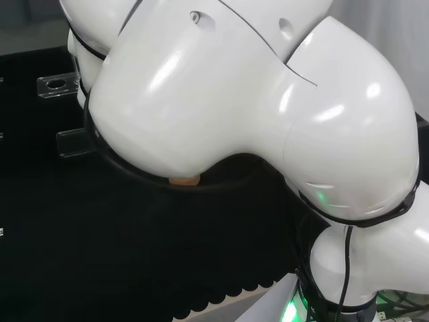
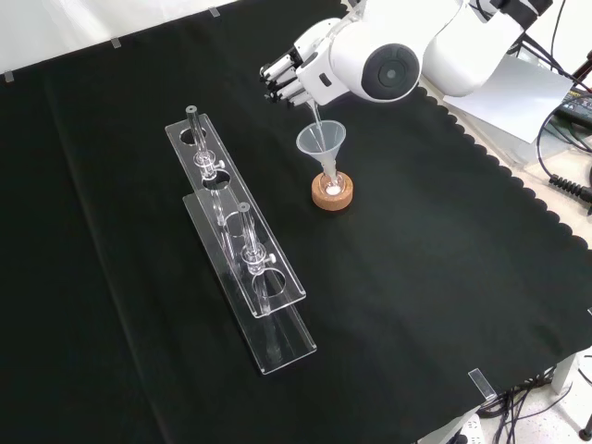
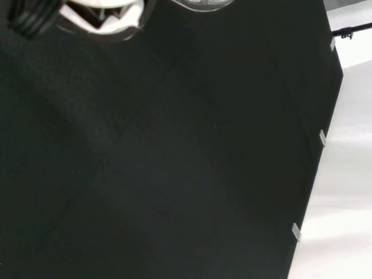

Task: Pour all the NaCl from the weighing funnel into the round-bottom flask.

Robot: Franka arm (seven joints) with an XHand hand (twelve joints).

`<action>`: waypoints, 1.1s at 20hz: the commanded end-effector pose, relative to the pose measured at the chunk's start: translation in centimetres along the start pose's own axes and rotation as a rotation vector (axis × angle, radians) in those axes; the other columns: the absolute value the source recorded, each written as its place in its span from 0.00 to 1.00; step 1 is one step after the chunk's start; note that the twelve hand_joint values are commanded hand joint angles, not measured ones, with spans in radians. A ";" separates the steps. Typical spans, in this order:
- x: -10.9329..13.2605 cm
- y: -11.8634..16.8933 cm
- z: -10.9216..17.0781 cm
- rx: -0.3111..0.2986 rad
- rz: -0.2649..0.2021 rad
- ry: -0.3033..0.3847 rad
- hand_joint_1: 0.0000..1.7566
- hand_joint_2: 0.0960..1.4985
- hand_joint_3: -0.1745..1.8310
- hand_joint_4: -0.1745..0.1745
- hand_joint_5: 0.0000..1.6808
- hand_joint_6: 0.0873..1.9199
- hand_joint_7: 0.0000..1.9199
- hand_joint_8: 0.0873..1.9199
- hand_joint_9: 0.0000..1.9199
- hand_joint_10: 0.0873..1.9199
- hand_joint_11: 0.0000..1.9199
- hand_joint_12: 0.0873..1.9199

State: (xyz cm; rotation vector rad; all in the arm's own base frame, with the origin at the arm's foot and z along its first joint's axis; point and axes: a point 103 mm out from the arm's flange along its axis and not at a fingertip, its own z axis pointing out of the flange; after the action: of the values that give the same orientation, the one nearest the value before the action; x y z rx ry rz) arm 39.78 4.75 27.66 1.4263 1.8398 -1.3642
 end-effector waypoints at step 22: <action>0.3 0.0 -1.4 0.008 0.012 -0.117 0.62 0.41 0.46 1.00 0.68 0.46 0.24 0.28 0.34 0.24 0.15 0.68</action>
State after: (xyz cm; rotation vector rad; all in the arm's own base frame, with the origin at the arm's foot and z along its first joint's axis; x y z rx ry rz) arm 39.91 5.98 27.92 1.3337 1.7575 -1.4123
